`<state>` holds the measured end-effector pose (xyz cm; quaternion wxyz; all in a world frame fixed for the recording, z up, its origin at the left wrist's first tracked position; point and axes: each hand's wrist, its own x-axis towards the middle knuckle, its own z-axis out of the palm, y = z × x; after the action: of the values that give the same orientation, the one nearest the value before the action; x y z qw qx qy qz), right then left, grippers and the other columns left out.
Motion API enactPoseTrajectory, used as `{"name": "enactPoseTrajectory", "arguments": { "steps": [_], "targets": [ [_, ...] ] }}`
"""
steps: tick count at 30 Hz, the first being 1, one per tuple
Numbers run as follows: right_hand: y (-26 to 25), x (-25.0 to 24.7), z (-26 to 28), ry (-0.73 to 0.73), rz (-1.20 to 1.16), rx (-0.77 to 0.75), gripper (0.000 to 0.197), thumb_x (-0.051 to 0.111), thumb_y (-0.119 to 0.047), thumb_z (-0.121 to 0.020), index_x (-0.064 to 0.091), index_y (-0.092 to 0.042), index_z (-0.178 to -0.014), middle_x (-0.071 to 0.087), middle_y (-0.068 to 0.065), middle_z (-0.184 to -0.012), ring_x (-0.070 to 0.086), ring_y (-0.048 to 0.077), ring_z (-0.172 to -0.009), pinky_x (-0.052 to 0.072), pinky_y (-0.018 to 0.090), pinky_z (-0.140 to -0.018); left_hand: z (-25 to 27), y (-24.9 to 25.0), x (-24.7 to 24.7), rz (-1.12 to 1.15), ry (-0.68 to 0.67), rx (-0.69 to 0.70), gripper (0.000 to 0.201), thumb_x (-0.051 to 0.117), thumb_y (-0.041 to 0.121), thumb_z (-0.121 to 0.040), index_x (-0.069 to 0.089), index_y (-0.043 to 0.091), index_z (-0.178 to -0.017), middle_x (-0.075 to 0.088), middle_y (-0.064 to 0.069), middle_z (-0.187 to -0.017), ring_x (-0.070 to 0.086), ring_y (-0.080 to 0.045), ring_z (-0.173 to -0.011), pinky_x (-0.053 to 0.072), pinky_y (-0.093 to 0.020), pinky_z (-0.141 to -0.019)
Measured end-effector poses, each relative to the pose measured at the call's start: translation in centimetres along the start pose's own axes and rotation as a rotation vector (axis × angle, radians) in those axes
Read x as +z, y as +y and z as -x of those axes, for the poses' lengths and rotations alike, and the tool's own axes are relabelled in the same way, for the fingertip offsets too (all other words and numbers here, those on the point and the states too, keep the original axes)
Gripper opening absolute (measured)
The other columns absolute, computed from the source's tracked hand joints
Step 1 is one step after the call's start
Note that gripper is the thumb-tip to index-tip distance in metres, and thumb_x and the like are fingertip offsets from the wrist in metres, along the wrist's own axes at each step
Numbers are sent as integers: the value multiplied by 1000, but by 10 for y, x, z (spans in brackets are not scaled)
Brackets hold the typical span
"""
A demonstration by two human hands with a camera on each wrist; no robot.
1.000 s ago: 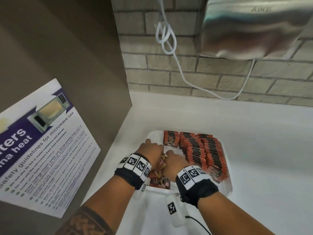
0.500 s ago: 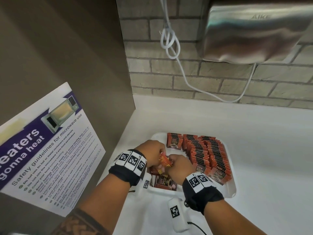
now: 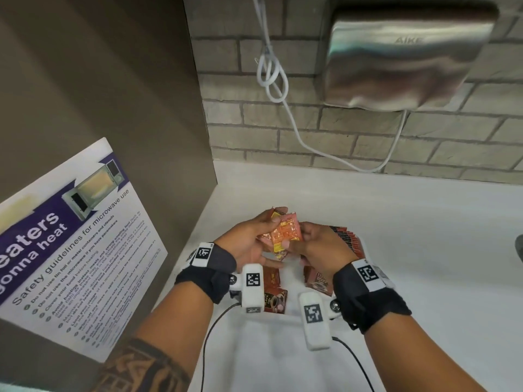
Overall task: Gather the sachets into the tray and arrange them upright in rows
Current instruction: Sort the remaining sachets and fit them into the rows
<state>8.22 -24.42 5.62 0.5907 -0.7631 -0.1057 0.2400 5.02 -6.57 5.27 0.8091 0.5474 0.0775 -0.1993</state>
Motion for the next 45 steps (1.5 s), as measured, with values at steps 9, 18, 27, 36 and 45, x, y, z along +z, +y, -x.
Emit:
{"name": "enactPoseTrajectory", "arguments": {
  "steps": [9, 18, 27, 36, 45],
  "targets": [
    [4, -8, 9, 163, 212, -156, 48, 80, -19, -81, 50, -28, -118, 66, -8, -98, 67, 11, -90, 55, 29, -80, -12, -11, 24, -29, 92, 180, 20, 52, 12, -103, 58, 19, -121, 64, -11, -114, 71, -25, -88, 63, -44, -63],
    [0, -28, 13, 273, 152, -253, 37, 74, -8, -85, 63, -27, -114, 67, -8, -89, 65, 5, -75, 44, 6, -57, -12, -12, 37, 85, 164, 188, 14, 51, 20, -103, 58, 18, -114, 67, -12, -111, 71, -28, -84, 63, -41, -60],
    [6, -38, 11, 168, -147, -151, 34, 69, -4, -89, 60, -16, -120, 73, 8, -95, 69, 19, -67, 57, 32, -62, -1, -17, 46, 174, 119, 233, 39, 59, -3, -86, 56, 16, -120, 67, -17, -112, 72, -35, -85, 63, -36, -59],
    [8, -41, 11, 172, -115, -285, 21, 67, 9, -85, 72, -12, -88, 71, 5, -98, 71, 19, -72, 58, 28, -60, 1, -26, 42, 168, 317, 225, 29, 53, -6, -96, 56, 11, -119, 69, -18, -107, 71, -30, -81, 61, -31, -53],
    [16, -29, 10, 135, 38, -313, 31, 55, 5, -93, 77, -17, -92, 74, 0, -100, 71, 4, -85, 58, 20, -72, 2, -31, 39, 65, 330, 243, 28, 64, 2, -93, 55, 10, -119, 67, -17, -117, 71, -30, -96, 61, -31, -61]
  ]
}}
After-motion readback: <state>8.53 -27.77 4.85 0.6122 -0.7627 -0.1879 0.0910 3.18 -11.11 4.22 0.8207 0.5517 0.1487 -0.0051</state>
